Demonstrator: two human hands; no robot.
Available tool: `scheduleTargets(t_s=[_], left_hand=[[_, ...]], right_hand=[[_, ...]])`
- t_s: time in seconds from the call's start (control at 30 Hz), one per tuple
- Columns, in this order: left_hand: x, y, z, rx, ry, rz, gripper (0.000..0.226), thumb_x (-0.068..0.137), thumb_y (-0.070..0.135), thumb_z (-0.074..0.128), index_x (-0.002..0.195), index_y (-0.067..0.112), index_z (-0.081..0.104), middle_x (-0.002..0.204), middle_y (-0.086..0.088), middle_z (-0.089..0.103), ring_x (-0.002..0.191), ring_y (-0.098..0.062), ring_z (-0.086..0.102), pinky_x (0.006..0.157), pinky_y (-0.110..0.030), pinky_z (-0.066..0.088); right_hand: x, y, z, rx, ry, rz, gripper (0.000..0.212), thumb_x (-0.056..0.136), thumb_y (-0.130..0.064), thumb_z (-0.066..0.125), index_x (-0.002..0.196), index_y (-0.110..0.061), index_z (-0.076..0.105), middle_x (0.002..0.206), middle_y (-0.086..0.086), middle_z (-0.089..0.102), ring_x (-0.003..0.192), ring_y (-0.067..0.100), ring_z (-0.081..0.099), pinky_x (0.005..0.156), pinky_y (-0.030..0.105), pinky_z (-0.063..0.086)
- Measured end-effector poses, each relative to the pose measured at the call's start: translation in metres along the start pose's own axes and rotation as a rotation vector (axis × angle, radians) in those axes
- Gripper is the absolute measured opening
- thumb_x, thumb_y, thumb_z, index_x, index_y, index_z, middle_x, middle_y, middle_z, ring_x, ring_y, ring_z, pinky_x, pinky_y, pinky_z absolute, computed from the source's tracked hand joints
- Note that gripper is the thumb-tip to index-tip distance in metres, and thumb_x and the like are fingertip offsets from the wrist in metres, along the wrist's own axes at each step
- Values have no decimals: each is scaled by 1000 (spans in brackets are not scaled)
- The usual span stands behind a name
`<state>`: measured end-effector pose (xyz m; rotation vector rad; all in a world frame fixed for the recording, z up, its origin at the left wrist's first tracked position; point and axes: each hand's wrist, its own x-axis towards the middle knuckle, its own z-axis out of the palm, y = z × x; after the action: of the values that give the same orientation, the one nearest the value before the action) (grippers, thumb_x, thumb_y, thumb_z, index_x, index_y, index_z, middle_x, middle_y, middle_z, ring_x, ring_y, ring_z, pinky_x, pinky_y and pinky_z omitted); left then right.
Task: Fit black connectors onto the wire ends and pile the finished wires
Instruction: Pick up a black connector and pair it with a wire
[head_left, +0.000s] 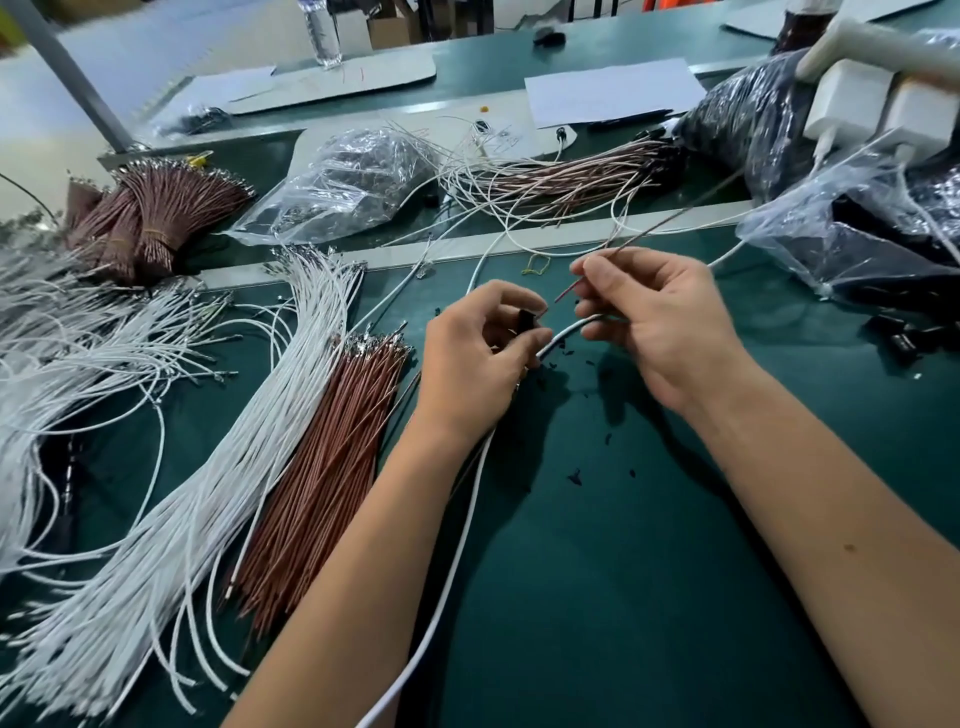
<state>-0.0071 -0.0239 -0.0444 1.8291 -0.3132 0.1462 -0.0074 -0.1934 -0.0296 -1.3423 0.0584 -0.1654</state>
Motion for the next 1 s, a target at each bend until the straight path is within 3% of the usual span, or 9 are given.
scheduleTargets(t_s=[0.1,0.27,0.5,0.67,1.0], left_hand=[[-1,1,-3,-40,37,-71,39,77,0,85,107,12,63,81,-4,77,71,-19,75,69,-32,62],[-1,1,-1,-5,86,-49,33,71,-2,88,90,5,62,80,-3,77,75,-12,75,71,-24,59],[-1,-1,-2,45,107,-3,31,69,4,92,85,8,66,79,-1,77,75,-12,74,73,-28,61],[-1,-2,-2,83,110,16,30,68,10,93,85,8,67,78,-4,75,74,-17,74,72,-35,61],[-1,-1,-3,40,147,29,26,69,6,92,83,6,70,76,-4,75,71,-19,73,71,-36,62]], right_hand=[[2,-4,-7,39,54,-60,12,98,-10,66,97,0,72,76,5,72,65,14,67,54,20,54],[-3,-2,-2,-89,-6,-171,9,98,-7,68,93,-3,74,75,6,73,64,17,69,55,22,56],[-3,4,0,-206,5,-267,8,97,-9,70,92,-6,75,73,7,73,64,20,70,54,26,58],[-3,7,2,-219,-4,-295,8,97,-9,70,92,-4,74,74,8,73,64,21,71,55,27,59],[-3,5,0,-152,-12,-219,11,99,-7,67,91,-3,74,72,5,73,63,18,69,56,24,58]])
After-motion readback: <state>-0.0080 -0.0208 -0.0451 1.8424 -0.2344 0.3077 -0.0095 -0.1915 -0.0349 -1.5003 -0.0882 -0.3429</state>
